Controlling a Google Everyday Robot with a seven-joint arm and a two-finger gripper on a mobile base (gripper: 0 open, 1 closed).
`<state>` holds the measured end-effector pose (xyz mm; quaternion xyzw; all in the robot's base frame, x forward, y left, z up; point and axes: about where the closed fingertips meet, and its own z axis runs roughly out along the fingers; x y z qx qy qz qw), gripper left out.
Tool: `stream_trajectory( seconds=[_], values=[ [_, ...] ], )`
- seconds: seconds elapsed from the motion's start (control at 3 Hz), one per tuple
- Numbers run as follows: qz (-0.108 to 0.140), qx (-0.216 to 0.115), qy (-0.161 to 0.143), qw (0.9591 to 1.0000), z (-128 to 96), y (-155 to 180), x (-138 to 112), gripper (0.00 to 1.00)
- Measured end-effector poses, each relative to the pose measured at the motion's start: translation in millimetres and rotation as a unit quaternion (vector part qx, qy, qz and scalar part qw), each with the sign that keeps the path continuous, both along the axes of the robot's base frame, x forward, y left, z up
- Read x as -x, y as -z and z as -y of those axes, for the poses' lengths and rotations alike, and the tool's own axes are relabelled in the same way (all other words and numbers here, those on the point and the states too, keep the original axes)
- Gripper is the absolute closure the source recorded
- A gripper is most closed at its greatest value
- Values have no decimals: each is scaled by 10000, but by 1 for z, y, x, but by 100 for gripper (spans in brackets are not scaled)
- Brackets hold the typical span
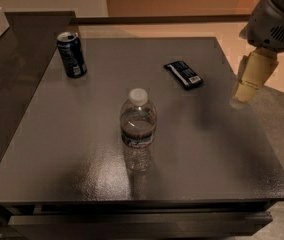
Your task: Move rxbar blueberry near water bottle
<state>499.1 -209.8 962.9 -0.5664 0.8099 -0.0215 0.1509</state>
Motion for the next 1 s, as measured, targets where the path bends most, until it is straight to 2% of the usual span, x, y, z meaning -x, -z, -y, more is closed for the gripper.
stream_trajectory(
  seconds=[0.33, 0.67, 1.0],
  values=[
    [-51, -112, 454, 9989, -9, 13, -34, 0],
    [-208, -347, 1027, 9939, -21, 30, -61, 0],
    [-413, -542, 1537, 9858, -36, 50, -82, 0]
  ],
)
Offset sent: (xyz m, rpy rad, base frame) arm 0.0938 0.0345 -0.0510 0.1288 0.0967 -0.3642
